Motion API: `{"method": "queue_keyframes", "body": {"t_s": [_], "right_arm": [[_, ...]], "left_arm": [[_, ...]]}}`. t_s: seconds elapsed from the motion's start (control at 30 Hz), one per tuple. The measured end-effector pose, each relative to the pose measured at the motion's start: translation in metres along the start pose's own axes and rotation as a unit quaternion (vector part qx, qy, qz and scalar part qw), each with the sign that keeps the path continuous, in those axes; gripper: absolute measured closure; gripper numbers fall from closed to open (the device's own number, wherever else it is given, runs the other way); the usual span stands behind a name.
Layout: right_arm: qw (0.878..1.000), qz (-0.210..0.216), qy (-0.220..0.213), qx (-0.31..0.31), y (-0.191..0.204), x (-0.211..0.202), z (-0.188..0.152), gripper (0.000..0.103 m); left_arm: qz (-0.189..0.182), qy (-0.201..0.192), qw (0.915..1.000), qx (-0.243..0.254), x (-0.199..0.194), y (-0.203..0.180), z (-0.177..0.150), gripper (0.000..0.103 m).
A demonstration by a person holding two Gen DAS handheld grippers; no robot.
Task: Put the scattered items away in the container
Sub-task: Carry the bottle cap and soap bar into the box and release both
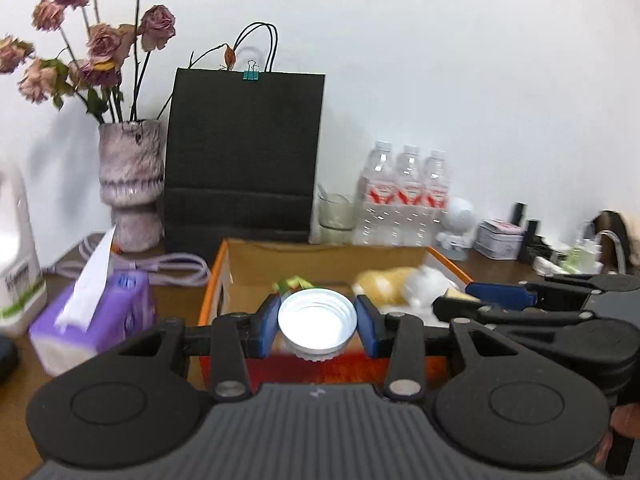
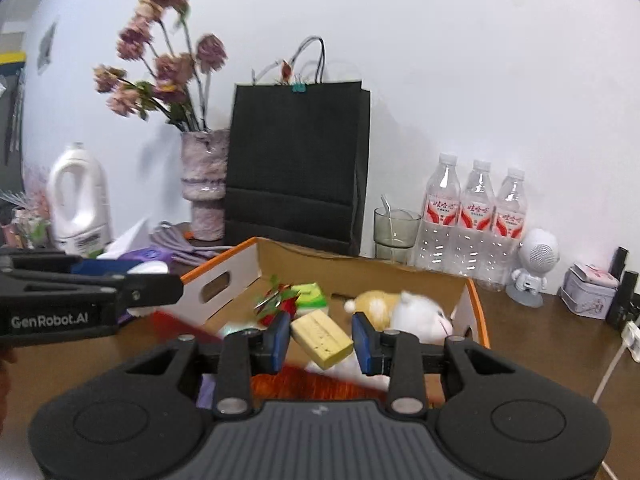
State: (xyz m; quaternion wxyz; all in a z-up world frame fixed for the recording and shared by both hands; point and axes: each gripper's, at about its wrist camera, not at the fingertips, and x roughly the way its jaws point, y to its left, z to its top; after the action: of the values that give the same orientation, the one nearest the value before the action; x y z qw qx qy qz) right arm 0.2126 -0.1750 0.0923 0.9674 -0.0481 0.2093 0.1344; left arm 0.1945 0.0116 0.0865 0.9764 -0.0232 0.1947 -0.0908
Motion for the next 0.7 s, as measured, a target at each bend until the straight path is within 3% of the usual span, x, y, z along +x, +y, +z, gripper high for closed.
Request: {"method": "queue_keyframes", "body": {"t_s": [0.17,0.4,0.47,0.5,0.53,0.57,0.6,0.63,0.7], "right_arm": [[0.999,-0.005,0.042,0.000,0.002,0.059,0.010,0.071],[0.998,-0.006,0.057,-0.003,0.001,0.091,0.008,0.070],[0.998,-0.006,0.059,-0.004,0.002,0.096,0.008,0.070],[0.998,-0.008,0.059,-0.005,0.003,0.098,0.008,0.068],[0.998,-0.013,0.061,-0.006,0.004,0.100,0.009,0.056],[0.998,-0.019,0.060,-0.008,0.005,0.101,0.009,0.035],[0.998,-0.024,0.057,-0.011,0.006,0.100,0.009,0.025],[0.998,-0.026,0.055,-0.015,0.006,0.098,0.008,0.010],[0.998,-0.022,0.052,-0.020,0.006,0.094,0.008,0.004]], "left_arm": [[0.029,0.022,0.9993,-0.006,0.055,0.014,0.006,0.062],[0.028,0.046,0.9985,-0.011,0.087,0.032,0.005,0.062],[0.029,0.048,0.9983,-0.013,0.090,0.035,0.004,0.058],[0.029,0.049,0.9983,-0.015,0.092,0.035,0.003,0.049],[0.032,0.049,0.9981,-0.018,0.093,0.035,0.002,0.033],[0.037,0.049,0.9979,-0.022,0.093,0.035,0.002,0.023],[0.043,0.047,0.9976,-0.026,0.093,0.034,0.001,0.004],[0.048,0.043,0.9975,-0.029,0.092,0.034,0.001,0.000],[0.048,0.034,0.9979,-0.028,0.088,0.032,0.002,0.000]]}}
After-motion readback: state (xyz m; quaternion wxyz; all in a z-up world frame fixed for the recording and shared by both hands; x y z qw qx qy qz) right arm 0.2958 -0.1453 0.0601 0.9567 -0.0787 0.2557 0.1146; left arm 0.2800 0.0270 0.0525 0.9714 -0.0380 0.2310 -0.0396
